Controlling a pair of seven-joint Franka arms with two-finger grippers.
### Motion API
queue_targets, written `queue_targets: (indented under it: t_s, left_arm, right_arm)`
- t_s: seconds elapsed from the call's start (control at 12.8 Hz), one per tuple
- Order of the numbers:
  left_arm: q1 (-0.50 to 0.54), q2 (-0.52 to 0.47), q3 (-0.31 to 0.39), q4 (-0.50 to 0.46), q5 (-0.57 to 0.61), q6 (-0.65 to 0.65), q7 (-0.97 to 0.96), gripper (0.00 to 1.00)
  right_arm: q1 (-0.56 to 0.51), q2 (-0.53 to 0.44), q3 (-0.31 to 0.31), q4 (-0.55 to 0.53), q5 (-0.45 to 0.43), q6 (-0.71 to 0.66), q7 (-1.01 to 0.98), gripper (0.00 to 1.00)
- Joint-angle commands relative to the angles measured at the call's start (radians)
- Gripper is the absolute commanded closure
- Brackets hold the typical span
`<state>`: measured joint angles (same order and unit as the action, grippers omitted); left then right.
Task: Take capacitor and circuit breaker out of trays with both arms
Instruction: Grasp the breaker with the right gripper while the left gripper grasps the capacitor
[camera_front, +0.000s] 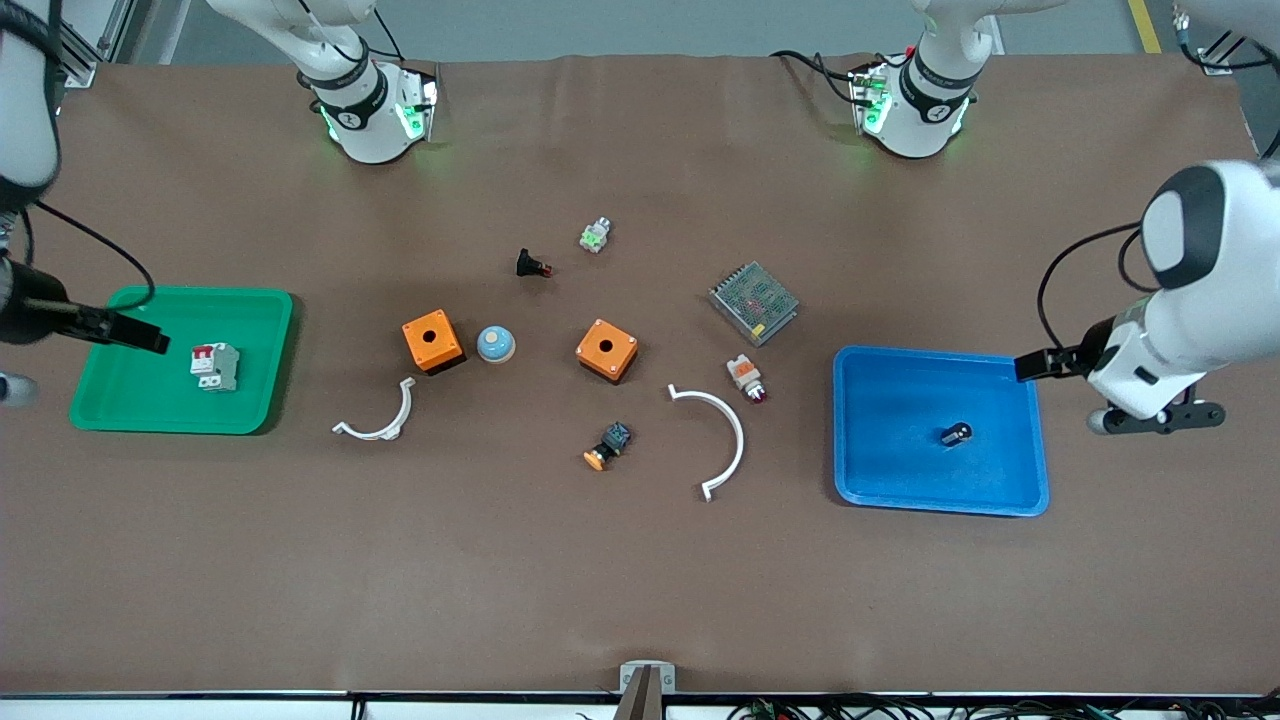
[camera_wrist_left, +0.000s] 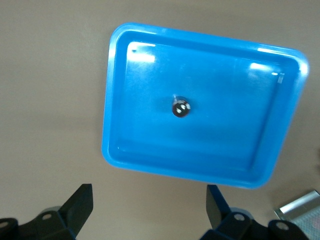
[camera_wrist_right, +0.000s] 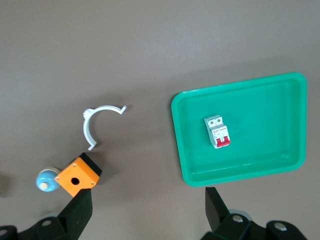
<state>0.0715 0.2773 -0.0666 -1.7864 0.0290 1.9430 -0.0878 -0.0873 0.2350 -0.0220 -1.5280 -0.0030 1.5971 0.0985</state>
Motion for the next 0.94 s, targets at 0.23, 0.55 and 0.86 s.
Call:
queue_targets:
  t_s: [0.23,0.55,0.86]
  left_arm:
    - [-0.016,0.103,-0.013,-0.038,-0.008,0.134,-0.006,0.0]
    - [-0.036,0.19,-0.013,-0.027,-0.003,0.197,-0.006,0.0]
    - [-0.029,0.238,-0.012,-0.025,0.0,0.258,-0.004,0.0]
  right_arm:
    - [-0.11,0.01,0.01,-0.349,-0.078,0.297,-0.225,0.0]
    - [-0.218,0.082,0.008,-0.485,-0.083,0.558,-0.416,0.0]
    - [-0.279,0.148,0.01,-0.527,-0.081,0.665,-0.49,0.01]
